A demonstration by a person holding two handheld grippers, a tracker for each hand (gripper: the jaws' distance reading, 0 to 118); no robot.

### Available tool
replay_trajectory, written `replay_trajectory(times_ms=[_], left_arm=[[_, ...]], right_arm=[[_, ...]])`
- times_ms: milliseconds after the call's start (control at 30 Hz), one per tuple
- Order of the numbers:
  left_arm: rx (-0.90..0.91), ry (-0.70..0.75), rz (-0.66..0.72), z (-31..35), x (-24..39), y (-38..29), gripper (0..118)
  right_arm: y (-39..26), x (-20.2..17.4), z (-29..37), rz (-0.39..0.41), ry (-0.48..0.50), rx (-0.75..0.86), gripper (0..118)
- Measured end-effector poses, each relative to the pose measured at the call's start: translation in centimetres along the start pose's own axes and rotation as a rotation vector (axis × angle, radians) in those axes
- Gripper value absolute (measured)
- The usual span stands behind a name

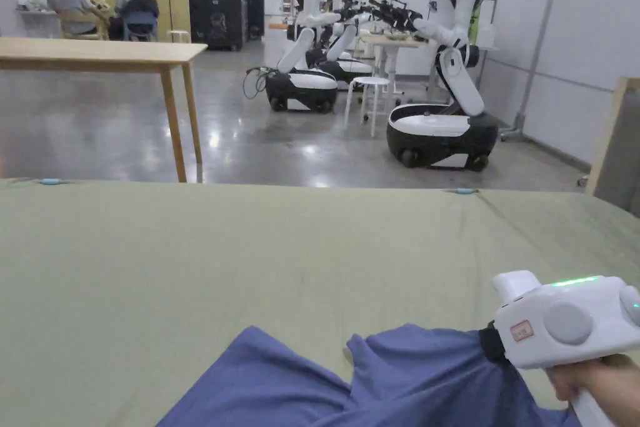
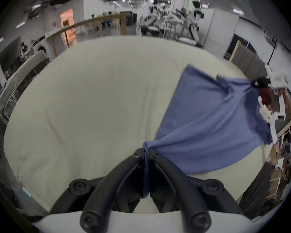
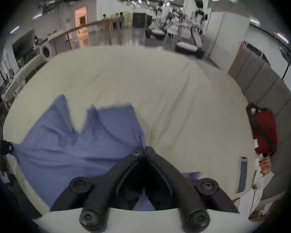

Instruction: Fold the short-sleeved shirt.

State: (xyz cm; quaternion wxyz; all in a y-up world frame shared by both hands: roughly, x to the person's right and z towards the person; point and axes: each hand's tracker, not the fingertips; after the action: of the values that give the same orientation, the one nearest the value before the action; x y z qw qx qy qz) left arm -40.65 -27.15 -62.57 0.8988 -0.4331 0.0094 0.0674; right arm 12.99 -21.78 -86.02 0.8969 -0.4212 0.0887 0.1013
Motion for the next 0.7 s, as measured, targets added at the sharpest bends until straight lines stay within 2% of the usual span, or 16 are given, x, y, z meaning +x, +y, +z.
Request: replay_trajectory(times_ms=[100,233,367,500,633,700], left_arm=[[0.088,-0.027,0.018,2.8,0.3,2.5,2],[0.184,-0.016,0.004,6.3,1.3,6.0,2],[0.299,0.019,0.001,10.1,1.5,10.3,2],[0.355,0.019,-0.008,13.1,2.5,15.7,2],[0.435,0.04,0.016,15.3,4.3,20.8,2],[0.445,0.043,0.019,16.2,5.0,23.2,2]], right_arm=[[1.0,0.4,6.8,0.003,-0.003,0.11,2],[2.3,0.7,15.9,0.044,-0.056,0.299,2],[3.3,1.5,24.1,0.022,-0.089,0.423,2],[4.4,2.1,29.1,0.004,-0.148,0.502,2],[5.8,2.6,31.9,-0.036,-0.159,0.552,2],[6.8,2.7,32.8,-0.021,-0.188,0.578,2]])
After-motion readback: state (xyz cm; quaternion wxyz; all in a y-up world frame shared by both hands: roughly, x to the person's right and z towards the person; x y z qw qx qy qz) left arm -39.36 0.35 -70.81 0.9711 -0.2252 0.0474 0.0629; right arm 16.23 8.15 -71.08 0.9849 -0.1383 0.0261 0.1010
